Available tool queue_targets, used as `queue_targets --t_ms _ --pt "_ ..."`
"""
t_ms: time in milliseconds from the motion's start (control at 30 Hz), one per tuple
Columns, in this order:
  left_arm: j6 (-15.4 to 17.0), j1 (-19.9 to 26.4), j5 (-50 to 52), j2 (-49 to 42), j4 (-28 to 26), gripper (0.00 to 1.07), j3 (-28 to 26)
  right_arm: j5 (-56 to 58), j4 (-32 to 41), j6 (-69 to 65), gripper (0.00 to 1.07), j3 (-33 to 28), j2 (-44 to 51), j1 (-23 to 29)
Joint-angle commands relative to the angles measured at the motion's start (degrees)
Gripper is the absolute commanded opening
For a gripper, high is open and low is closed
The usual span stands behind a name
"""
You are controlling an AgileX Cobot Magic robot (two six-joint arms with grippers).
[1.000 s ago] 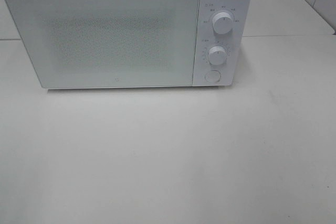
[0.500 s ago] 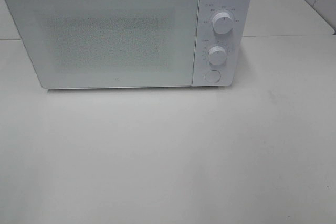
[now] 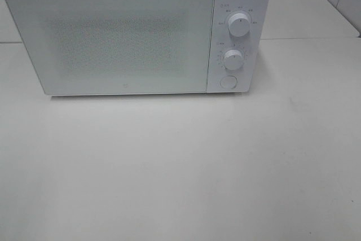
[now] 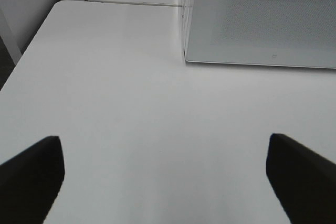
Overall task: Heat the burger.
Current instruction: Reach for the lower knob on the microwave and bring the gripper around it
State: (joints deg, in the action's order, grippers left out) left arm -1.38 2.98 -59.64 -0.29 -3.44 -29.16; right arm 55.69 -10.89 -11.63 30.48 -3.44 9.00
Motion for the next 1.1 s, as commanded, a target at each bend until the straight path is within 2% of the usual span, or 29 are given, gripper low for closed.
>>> queue_targets --t_ms 33,1100 --pt "0.23 0.11 0.29 -1.09 -0.57 1.0 0.29 -6.25 -0.86 0.69 0.78 0.86 -3.9 -0.23" --pt "0.23 0.11 0.29 -1.09 -0.57 1.0 0.29 -37.76 -0.63 -2.41 0.76 0.74 -32.49 -0.23"
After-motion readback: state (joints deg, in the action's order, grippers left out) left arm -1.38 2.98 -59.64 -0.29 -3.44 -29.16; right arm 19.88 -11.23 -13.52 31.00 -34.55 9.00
